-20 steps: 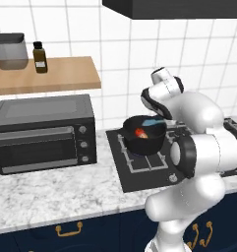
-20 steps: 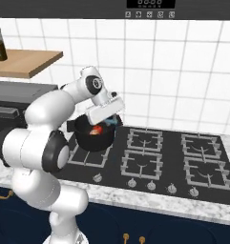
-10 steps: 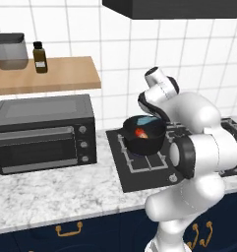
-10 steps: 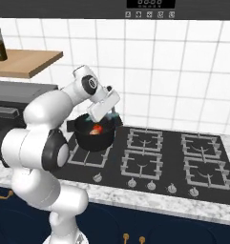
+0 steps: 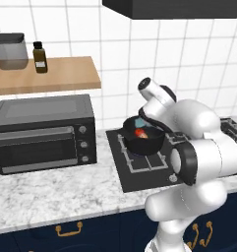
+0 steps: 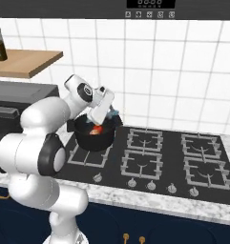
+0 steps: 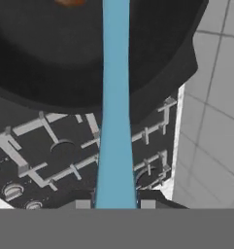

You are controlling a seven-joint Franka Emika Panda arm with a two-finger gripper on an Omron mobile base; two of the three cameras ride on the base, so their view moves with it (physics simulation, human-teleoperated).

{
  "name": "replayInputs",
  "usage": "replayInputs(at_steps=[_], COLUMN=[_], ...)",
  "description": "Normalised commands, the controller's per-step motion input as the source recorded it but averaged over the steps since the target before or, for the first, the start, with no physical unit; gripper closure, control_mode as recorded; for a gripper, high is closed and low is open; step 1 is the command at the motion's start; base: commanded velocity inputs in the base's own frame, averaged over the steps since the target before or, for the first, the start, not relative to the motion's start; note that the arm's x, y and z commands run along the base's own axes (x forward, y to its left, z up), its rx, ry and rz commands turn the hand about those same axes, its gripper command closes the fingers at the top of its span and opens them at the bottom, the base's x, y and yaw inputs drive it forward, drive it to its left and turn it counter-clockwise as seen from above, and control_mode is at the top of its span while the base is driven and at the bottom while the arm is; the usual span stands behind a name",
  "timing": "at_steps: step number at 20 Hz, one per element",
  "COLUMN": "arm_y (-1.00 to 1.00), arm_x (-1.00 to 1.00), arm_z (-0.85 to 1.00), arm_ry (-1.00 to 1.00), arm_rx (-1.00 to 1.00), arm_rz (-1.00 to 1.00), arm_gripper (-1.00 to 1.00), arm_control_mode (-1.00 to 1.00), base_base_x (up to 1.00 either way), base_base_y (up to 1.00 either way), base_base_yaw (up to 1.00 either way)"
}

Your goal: Put the onion and tomato in the pot. Retrieve the spatula and lightly stir the vegetables in the pot.

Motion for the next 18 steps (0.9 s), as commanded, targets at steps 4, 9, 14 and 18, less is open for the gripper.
replayInputs(at_steps=[4, 9, 14, 18], arm_y=[0.0, 0.0, 0.0, 0.0], arm_x=[0.16, 0.12, 0.28, 0.37], arm_z=[0.0, 0.0, 0.0, 0.0], arm_ry=[-0.13, -0.24, -0.17, -0.11], arm_rx=[-0.15, -0.24, -0.25, -0.26], arm_rz=[0.41, 0.3, 0.34, 0.33], arm_gripper=[1.0, 1.0, 1.0, 1.0], arm_control_mode=[-1.0, -1.0, -1.0, -1.0], base_base_x=[0.0, 0.0, 0.0, 0.0], base_base_y=[0.0, 0.0, 0.0, 0.0], base_base_yaw=[0.0, 0.0, 0.0, 0.0])
